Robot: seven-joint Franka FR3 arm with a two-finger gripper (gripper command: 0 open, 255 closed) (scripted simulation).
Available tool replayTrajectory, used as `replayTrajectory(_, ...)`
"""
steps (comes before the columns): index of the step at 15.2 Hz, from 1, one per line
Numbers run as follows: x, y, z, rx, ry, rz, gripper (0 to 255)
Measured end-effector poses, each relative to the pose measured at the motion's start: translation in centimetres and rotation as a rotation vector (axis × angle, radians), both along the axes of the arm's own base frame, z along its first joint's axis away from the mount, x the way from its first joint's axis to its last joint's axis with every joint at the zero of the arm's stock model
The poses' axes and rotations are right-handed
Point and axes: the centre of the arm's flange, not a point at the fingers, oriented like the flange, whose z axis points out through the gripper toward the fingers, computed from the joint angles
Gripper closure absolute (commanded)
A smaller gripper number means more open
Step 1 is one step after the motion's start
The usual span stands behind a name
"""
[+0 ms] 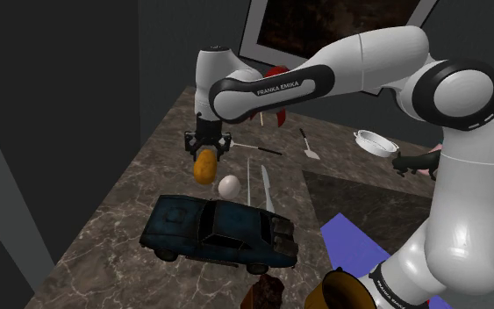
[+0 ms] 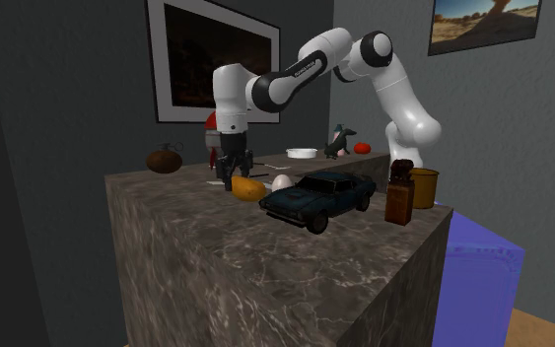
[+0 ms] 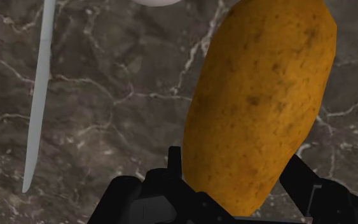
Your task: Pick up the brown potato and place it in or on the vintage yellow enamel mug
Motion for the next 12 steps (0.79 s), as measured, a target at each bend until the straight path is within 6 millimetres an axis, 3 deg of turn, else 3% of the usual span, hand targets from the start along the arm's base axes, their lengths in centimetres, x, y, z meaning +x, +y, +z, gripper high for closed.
replayTrajectory(7, -0.1, 0.0, 0.2, 0.000, 0.001, 0.000, 255)
replayTrajectory(12, -0.1, 0.0, 2.6, 0.000, 0.001, 0.000, 255)
